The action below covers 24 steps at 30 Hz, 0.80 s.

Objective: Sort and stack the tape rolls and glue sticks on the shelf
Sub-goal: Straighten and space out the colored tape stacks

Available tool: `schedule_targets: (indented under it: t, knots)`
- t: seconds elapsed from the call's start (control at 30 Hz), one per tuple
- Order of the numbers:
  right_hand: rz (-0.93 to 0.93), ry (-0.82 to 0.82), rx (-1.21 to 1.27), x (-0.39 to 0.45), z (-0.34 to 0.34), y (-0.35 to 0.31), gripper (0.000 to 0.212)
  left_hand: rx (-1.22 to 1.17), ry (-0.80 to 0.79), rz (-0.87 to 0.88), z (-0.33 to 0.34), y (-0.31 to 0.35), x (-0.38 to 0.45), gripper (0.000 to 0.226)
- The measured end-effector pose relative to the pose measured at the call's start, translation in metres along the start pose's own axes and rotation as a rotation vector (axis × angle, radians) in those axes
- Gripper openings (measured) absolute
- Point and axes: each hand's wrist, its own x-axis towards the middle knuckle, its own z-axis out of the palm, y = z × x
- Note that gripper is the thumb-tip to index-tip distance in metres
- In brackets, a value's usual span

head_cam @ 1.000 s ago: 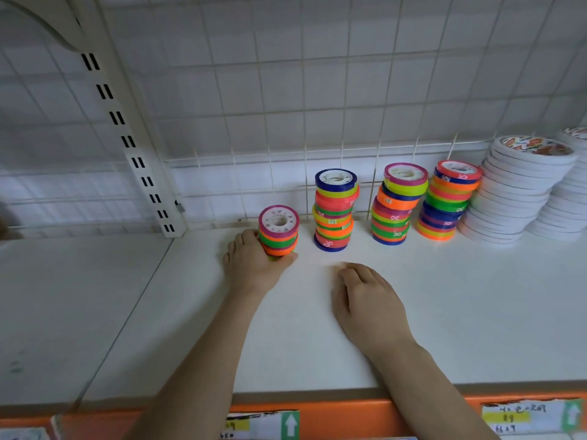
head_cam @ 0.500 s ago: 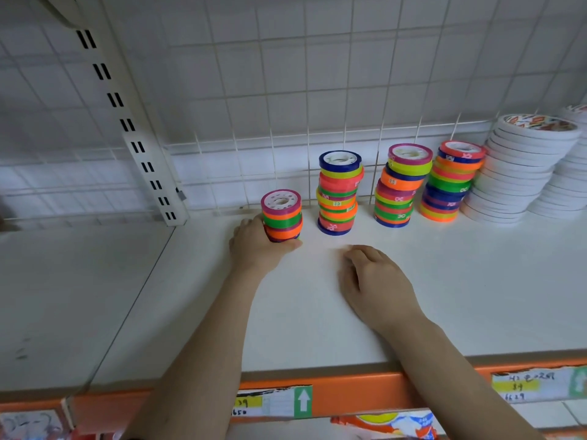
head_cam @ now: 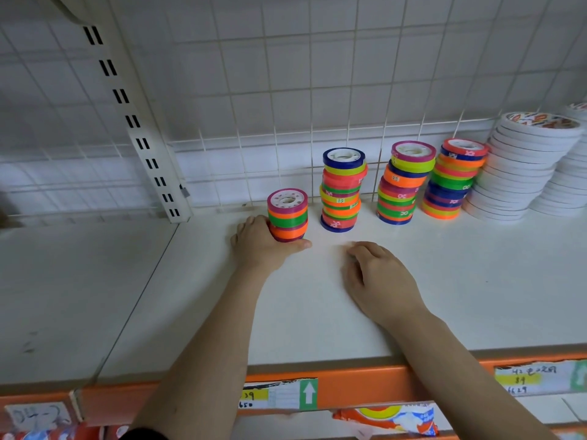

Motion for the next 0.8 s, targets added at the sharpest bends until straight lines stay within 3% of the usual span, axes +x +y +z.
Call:
schedule_targets:
  t: [0.27, 0.57, 0.8]
  knots:
    - [0.006, 0.005, 0.020, -0.0008, -0.0005, 0.0003, 0.038, -0.025, -0.023, 0.030, -0.0037, 0.0038, -0.0052, 0.089]
    - [-0.001, 0.007, 0.034, -0.0013, -0.0012, 0.0003, 0.038, -0.141, -0.059, 0.024, -0.0087, 0.0037, -0.0069, 0.067]
    - [0.003, 0.010, 0.036, -0.0007, -0.0001, 0.0006, 0.038, -0.269, -0.086, -0.017, -0.0086, -0.0011, -0.0071, 0.085]
